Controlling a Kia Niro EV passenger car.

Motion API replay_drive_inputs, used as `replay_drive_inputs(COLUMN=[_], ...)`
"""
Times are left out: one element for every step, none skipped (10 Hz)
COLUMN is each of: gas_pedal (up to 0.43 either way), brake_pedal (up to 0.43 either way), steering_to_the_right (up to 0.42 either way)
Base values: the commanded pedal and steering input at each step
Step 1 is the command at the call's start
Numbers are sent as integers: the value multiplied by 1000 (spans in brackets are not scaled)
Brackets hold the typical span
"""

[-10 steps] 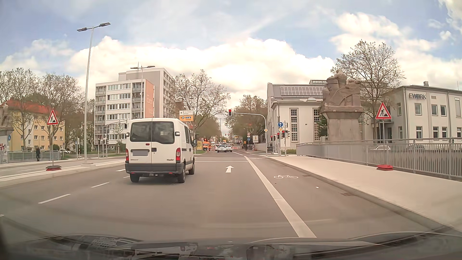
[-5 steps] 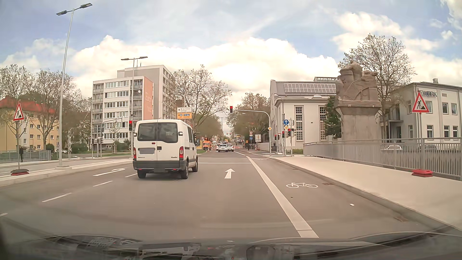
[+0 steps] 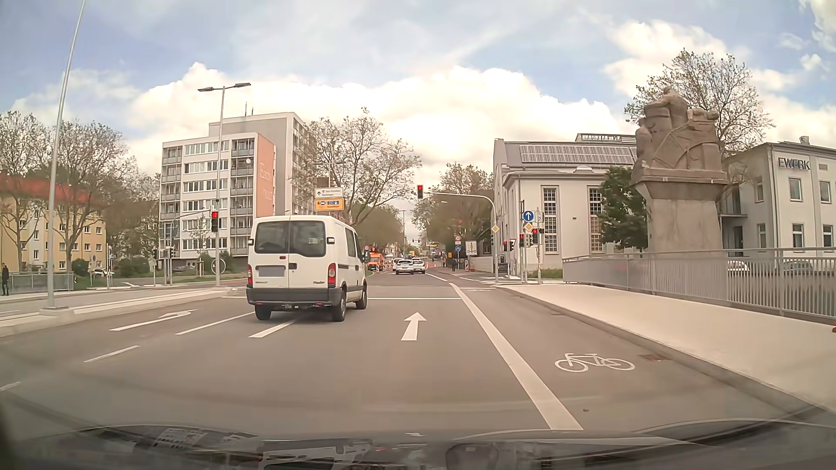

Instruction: Follow the waypoints while adhering to traffic rules and regulations

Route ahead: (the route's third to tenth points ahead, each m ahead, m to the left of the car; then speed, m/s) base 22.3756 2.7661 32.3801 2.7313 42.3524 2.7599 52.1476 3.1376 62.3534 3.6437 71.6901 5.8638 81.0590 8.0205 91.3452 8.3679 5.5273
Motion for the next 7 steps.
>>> replay_drive_inputs(gas_pedal=[0, 0, 0, 0, 0, 0, 0], brake_pedal=[0, 0, 0, 0, 0, 0, 0], steering_to_the_right=[-8, -8, -8, -7, -6, -6, -3])
